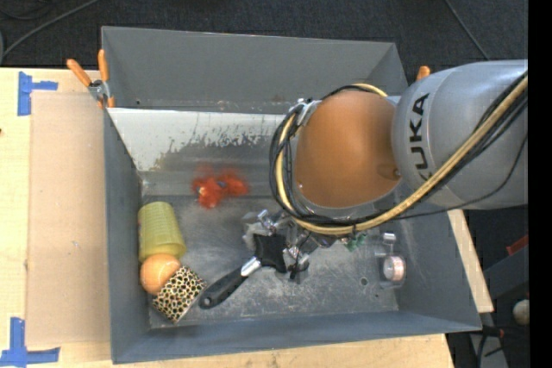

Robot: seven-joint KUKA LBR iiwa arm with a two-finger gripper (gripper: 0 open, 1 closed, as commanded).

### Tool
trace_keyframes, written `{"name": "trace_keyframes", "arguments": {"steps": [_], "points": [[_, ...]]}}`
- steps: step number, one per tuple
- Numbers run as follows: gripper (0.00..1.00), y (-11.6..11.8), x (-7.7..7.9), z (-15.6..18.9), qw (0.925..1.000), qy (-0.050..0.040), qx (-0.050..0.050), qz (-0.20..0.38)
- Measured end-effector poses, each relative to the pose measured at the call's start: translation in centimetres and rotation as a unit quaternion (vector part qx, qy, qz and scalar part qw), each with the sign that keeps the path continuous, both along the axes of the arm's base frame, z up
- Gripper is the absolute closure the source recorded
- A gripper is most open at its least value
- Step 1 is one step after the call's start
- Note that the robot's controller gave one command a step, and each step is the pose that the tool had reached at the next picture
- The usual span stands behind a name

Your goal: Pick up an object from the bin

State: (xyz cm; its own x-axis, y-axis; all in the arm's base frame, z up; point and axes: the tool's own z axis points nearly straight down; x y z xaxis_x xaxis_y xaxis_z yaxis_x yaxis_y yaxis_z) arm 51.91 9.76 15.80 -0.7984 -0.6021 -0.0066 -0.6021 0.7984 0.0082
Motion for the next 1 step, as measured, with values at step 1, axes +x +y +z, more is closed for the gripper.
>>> {"name": "trace_keyframes", "arguments": {"steps": [1], "points": [[1.0, 0.73, 3.91, -0.82, 0.9994, -0.0017, 0.001, 0.035]]}}
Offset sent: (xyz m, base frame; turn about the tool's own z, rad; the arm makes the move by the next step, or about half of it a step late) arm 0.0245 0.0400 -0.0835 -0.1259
